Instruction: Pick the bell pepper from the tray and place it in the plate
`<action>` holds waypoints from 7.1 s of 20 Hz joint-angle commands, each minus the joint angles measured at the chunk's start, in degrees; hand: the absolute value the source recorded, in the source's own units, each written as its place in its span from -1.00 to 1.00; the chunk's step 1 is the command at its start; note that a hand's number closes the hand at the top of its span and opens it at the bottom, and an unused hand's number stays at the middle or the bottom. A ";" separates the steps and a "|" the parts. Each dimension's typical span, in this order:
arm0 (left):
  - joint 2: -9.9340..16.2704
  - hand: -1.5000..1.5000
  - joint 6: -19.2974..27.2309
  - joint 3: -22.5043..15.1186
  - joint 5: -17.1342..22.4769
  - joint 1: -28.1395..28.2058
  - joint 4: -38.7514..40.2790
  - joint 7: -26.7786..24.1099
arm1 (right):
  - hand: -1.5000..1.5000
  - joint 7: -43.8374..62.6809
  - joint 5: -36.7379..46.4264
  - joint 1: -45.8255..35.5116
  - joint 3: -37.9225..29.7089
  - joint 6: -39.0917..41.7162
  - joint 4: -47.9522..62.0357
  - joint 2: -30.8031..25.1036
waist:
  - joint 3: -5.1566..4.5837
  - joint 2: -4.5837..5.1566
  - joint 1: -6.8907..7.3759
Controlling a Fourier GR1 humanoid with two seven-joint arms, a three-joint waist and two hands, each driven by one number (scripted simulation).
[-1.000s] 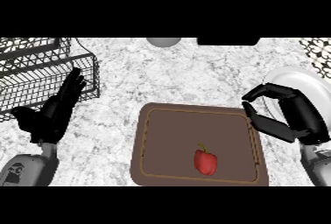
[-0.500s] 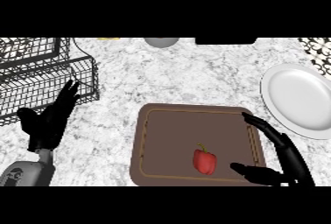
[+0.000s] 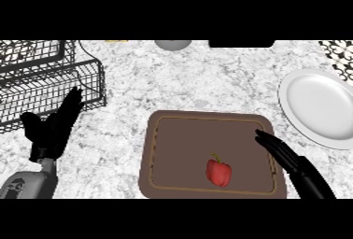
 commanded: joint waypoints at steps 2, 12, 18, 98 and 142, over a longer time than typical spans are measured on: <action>-2.68 0.00 2.97 -1.75 -3.53 -3.41 0.57 2.78 | -1.00 11.56 5.57 -3.89 1.75 5.48 -3.45 -0.54 | -0.03 0.11 0.20; -2.80 0.00 0.02 0.31 -2.94 0.10 0.10 0.17 | -1.00 27.76 19.64 -6.78 7.74 12.87 -4.34 2.38 | -0.01 0.06 0.47; -1.24 0.00 -2.44 1.95 -2.06 1.58 -3.15 1.95 | -1.00 34.82 25.07 -8.26 11.43 18.50 -2.28 6.45 | 0.01 0.03 0.61; -6.75 0.00 -7.63 8.06 -7.97 -0.64 -0.27 1.84 | 1.00 11.84 24.39 -33.49 -43.37 -5.99 45.39 2.94 | 0.04 0.31 0.87; -7.38 0.00 -8.42 9.05 -9.32 0.01 -0.85 1.23 | -1.00 -23.79 -14.01 -35.26 -58.52 31.83 74.64 -11.30 | 0.08 0.30 0.96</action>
